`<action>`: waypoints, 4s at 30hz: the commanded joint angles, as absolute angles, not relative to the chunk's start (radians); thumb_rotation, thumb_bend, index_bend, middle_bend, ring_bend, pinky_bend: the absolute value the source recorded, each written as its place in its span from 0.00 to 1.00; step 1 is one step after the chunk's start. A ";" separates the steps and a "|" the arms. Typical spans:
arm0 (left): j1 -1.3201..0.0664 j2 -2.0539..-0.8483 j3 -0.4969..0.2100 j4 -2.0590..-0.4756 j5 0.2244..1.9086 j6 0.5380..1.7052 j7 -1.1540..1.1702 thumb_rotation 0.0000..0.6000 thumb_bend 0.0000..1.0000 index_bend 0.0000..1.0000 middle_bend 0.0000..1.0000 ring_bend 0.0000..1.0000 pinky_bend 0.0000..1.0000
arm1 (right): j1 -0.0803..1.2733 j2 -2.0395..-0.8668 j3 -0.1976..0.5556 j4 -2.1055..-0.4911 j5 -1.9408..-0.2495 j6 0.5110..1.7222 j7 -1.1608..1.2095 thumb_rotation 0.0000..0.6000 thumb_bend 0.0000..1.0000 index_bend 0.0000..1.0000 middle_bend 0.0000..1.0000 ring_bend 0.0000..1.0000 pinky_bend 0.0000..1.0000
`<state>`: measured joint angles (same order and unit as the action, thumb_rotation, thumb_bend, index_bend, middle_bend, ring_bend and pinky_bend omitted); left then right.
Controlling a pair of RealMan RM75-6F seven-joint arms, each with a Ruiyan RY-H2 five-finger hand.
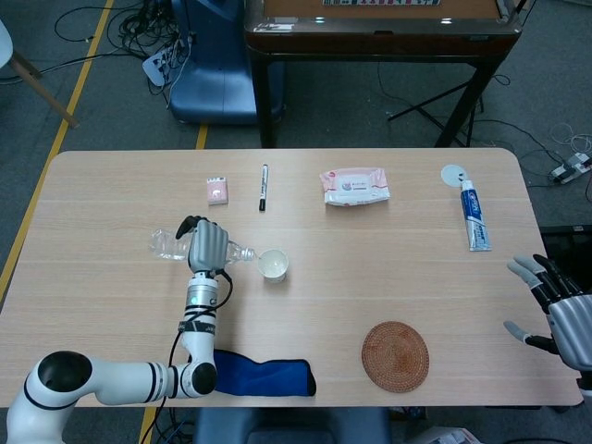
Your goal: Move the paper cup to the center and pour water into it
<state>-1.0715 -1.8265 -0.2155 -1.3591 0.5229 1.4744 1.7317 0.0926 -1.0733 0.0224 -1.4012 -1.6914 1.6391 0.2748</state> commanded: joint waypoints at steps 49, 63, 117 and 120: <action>-0.989 -1.788 -0.384 -1.495 0.424 1.414 1.368 1.00 0.06 0.72 0.77 0.59 0.61 | 0.099 -1.073 0.021 -1.404 -1.684 1.620 0.271 1.00 0.00 0.18 0.16 0.08 0.32; -0.840 -1.763 -0.341 -1.374 0.709 1.376 0.844 1.00 0.06 0.72 0.77 0.59 0.61 | 0.105 -1.077 0.021 -1.405 -1.680 1.603 0.261 1.00 0.00 0.18 0.16 0.08 0.32; -0.593 -1.876 -0.471 -1.252 0.773 1.317 0.203 1.00 0.06 0.63 0.68 0.49 0.48 | 0.106 -1.078 0.019 -1.410 -1.673 1.594 0.244 1.00 0.00 0.18 0.16 0.08 0.32; -0.585 -1.873 -0.469 -1.253 0.780 1.305 0.190 1.00 0.06 0.60 0.64 0.46 0.45 | 0.107 -1.078 0.018 -1.409 -1.674 1.594 0.244 1.00 0.00 0.18 0.16 0.08 0.32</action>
<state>-0.5871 -1.8739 -0.4699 -1.2528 0.7781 1.3071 0.1915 0.1069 -1.0780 0.0185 -1.4092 -1.6740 1.5936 0.2443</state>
